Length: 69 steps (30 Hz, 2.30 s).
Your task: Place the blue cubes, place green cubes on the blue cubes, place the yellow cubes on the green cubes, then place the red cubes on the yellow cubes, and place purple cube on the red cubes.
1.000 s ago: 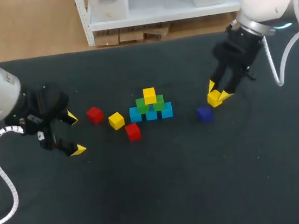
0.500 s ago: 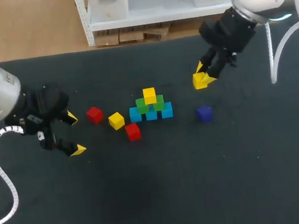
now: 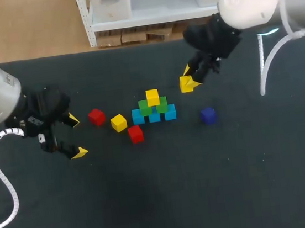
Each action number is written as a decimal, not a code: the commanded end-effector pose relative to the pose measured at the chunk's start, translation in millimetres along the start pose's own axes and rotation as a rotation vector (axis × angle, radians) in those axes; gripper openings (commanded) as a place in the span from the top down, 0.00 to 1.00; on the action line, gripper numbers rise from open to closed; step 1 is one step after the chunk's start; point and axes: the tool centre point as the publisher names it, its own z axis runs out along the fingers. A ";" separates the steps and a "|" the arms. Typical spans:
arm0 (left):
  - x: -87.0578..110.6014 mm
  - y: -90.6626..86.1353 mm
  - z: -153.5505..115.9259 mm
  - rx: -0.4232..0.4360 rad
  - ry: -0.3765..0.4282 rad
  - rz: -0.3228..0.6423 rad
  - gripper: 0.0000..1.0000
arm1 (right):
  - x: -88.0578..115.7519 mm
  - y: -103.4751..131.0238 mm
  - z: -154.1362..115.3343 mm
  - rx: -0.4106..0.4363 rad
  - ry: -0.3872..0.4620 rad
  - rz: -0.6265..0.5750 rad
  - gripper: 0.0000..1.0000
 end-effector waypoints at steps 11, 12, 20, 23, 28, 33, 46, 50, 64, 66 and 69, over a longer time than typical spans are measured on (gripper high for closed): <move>1.7 -0.1 0.0 0.000 -0.007 0.003 0.00 | -31.9 14.9 5.2 0.025 0.038 -0.064 1.00; 1.7 -0.1 0.0 0.000 -0.007 0.003 0.00 | -32.7 15.4 6.1 0.029 0.043 -0.064 1.00; 1.7 -0.1 0.0 0.000 -0.007 0.003 0.00 | -35.8 19.4 12.4 0.025 0.039 -0.059 1.00; 1.7 -0.1 0.0 0.000 -0.007 0.003 0.00 | -37.9 21.0 14.1 0.023 0.036 -0.059 1.00; 1.7 -0.1 0.0 0.000 -0.007 0.003 0.00 | -40.2 23.0 16.1 0.021 0.036 -0.061 1.00; 1.7 -0.1 0.0 0.000 -0.007 0.003 0.00 | -41.8 24.5 18.8 0.020 0.039 -0.062 1.00; 1.7 -0.1 0.0 0.000 -0.007 0.003 0.00 | -44.0 25.9 25.5 0.015 0.028 -0.044 1.00; 1.7 -0.1 0.0 0.000 -0.007 0.003 0.00 | -45.0 26.4 26.5 0.016 0.026 -0.042 1.00; 1.7 -0.1 0.0 0.000 -0.007 0.003 0.00 | -46.9 25.5 29.4 0.017 0.029 -0.041 1.00; 1.7 -0.1 0.0 0.000 -0.007 0.003 0.00 | -47.2 25.4 30.0 0.016 0.030 -0.041 1.00; 1.7 -0.1 0.0 0.000 -0.007 0.003 0.00 | -48.0 25.5 30.6 0.014 0.031 -0.043 1.00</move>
